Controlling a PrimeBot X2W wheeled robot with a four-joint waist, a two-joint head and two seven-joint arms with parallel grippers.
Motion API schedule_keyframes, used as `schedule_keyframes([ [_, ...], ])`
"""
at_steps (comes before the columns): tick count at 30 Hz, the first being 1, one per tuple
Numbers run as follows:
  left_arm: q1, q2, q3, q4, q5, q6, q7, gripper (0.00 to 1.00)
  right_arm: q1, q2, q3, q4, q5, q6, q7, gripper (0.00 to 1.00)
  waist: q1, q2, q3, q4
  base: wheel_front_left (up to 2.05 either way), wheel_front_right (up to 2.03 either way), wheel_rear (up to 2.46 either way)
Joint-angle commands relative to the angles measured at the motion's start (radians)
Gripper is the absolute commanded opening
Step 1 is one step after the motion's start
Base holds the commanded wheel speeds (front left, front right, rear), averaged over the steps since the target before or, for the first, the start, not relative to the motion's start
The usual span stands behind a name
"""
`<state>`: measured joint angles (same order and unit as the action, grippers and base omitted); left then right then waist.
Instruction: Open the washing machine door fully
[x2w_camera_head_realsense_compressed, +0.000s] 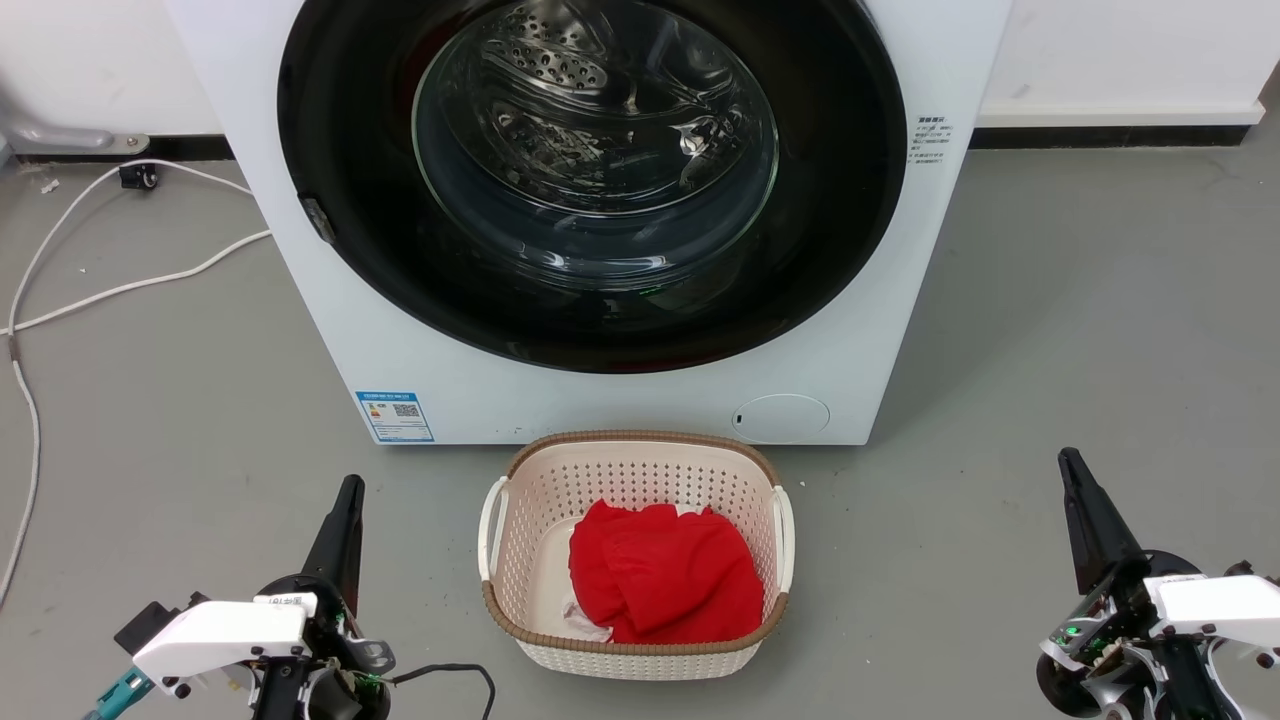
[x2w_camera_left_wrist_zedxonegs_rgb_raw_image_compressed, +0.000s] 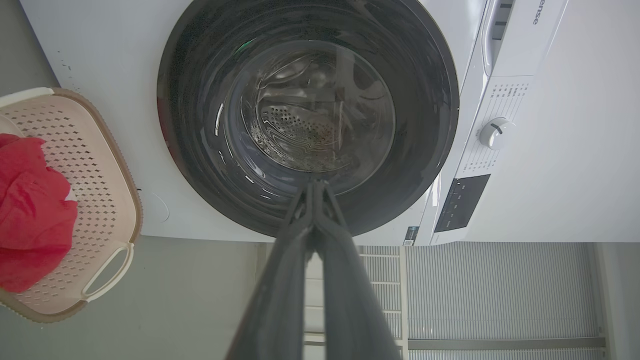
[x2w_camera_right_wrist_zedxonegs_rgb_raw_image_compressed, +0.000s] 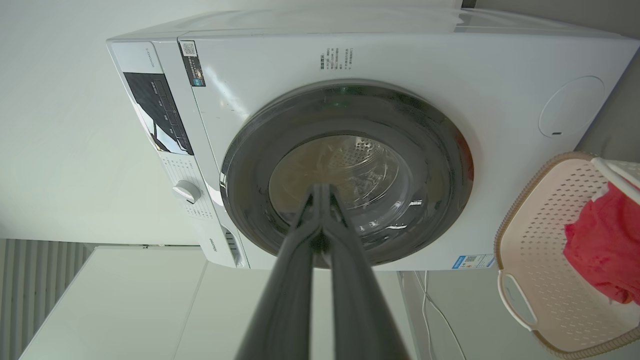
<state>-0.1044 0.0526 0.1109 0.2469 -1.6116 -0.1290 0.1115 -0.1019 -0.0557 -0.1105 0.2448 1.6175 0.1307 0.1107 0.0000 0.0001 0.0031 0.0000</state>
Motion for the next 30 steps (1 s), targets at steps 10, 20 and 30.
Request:
schedule_keyframes([
  [10,0.002,-0.001,-0.001,0.005,0.000,0.000,0.000,1.00,0.003,0.000,0.000,0.004,-0.002,0.000,-0.001,1.00,0.0000,-0.0001,0.000,0.000,0.00,0.00,0.00],
  [20,0.008,-0.001,-0.024,-0.030,0.017,0.001,-0.047,1.00,0.024,0.001,0.023,-0.033,-0.032,0.000,-0.047,1.00,0.0000,-0.0001,-0.002,-0.002,0.00,0.00,0.00],
  [30,0.009,-0.001,-0.049,-0.108,0.188,0.000,-0.093,1.00,0.035,0.002,0.037,-0.095,-0.205,0.000,-0.093,1.00,0.0000,-0.0001,-0.004,-0.006,0.00,0.00,0.00],
])
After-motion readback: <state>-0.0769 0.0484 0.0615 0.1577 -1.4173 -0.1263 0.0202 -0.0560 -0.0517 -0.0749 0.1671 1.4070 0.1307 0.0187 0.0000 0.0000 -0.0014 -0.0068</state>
